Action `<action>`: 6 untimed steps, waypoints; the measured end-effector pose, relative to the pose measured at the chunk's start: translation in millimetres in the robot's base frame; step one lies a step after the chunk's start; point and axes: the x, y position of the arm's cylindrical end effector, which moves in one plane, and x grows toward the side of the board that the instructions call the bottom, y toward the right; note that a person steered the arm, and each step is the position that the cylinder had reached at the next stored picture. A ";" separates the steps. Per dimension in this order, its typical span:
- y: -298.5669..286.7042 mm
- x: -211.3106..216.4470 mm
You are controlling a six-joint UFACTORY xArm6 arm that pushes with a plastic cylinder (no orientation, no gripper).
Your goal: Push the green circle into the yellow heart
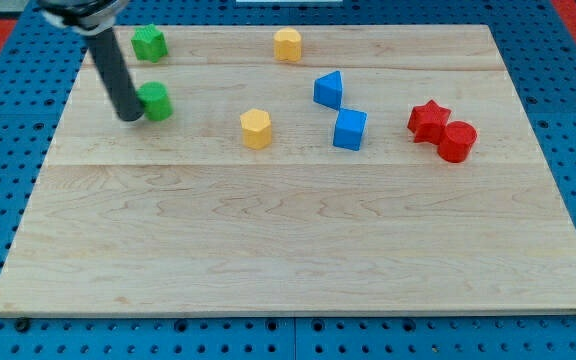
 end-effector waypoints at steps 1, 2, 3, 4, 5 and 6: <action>45.6 -37.8; 70.7 -55.2; 36.6 -55.8; 102.6 -76.3; 129.3 -91.1; 97.2 -95.6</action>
